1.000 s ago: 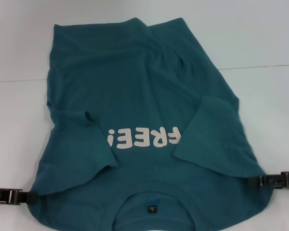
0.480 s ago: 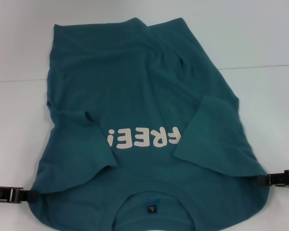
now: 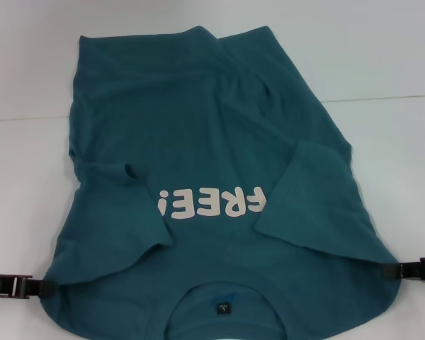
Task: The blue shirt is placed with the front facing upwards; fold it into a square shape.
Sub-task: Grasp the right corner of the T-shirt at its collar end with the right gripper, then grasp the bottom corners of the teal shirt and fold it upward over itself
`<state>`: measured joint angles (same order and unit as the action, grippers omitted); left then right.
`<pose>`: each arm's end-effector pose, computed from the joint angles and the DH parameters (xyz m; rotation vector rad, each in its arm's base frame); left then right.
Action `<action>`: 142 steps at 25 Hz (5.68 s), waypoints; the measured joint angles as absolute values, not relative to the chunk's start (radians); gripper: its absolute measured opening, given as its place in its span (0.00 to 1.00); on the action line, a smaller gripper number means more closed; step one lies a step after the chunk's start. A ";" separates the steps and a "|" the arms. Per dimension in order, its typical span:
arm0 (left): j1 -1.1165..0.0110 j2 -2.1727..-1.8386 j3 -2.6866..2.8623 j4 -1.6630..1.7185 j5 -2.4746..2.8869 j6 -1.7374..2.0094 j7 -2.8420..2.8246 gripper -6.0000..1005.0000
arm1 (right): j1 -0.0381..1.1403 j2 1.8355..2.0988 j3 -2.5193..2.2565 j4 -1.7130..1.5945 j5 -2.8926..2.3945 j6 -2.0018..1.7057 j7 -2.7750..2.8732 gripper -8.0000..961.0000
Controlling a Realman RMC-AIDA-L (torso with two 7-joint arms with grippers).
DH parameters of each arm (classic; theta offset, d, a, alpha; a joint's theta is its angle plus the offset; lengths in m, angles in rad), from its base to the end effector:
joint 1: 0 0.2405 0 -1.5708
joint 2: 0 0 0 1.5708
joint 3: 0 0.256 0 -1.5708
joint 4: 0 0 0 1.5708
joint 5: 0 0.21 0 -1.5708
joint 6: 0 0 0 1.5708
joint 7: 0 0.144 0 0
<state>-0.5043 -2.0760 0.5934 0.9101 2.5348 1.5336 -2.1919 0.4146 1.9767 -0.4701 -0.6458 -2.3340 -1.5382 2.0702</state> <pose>-0.3245 0.3191 0.0380 -2.3298 -1.5964 -0.1104 0.3624 0.2854 0.0456 -2.2118 1.7657 0.4671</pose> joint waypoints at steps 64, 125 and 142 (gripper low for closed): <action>-0.568 -2.050 0.363 0.743 2.332 1.604 -2.163 0.00 | 0.310 1.951 -0.049 -0.648 -2.328 -1.739 1.656 0.04; -0.882 -2.102 0.392 0.388 2.010 0.784 -1.881 0.03 | 0.778 1.950 -0.401 -0.428 -2.289 -0.883 1.715 0.04; -0.965 -2.084 0.394 0.405 1.950 0.797 -1.875 0.04 | 0.809 1.917 -0.415 -0.512 -2.286 -0.934 1.777 0.04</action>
